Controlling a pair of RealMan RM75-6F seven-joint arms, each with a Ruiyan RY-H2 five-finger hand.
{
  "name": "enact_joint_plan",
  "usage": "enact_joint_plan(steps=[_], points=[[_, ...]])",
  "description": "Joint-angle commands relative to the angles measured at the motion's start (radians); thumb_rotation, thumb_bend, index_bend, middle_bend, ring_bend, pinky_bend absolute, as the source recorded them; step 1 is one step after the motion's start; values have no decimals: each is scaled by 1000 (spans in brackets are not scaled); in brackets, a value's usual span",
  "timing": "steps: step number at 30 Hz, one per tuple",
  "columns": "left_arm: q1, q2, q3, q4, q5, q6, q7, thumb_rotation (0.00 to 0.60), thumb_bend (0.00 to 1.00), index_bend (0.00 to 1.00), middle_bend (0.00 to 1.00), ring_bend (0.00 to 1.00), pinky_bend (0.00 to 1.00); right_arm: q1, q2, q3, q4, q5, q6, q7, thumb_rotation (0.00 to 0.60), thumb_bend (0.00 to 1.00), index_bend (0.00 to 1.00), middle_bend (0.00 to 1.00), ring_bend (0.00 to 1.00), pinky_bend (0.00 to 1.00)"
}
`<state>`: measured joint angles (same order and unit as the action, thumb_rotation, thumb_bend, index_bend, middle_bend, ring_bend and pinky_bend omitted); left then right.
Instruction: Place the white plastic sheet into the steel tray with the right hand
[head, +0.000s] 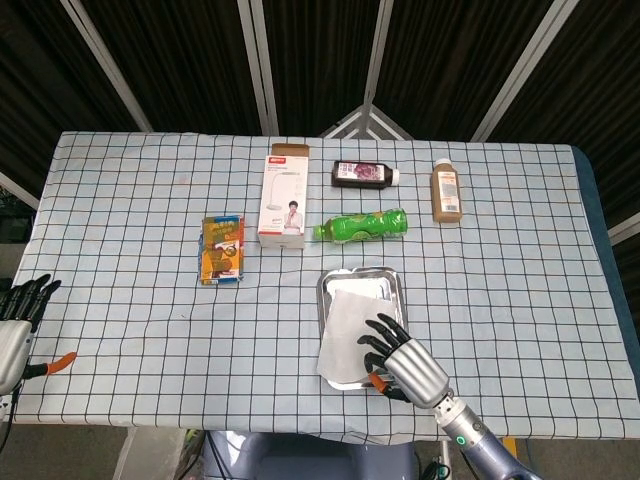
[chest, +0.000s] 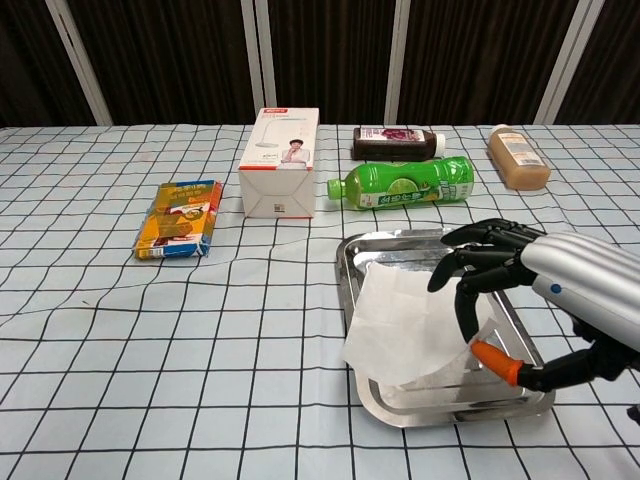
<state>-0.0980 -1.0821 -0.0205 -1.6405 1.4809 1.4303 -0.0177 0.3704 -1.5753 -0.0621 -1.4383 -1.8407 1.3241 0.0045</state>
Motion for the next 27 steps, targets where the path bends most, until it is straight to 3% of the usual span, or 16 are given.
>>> enact_joint_plan(steps=[1, 27], points=[[-1, 0, 0, 0, 0, -2, -1, 600, 0, 0, 0, 0, 0, 6, -6, 3, 21, 12, -11, 8, 600, 519, 760, 307, 120, 86], [-2, -1, 1, -5, -3, -6, 1, 600, 0, 0, 0, 0, 0, 48, 31, -14, 134, -4, -7, 9, 600, 518, 752, 307, 120, 66]])
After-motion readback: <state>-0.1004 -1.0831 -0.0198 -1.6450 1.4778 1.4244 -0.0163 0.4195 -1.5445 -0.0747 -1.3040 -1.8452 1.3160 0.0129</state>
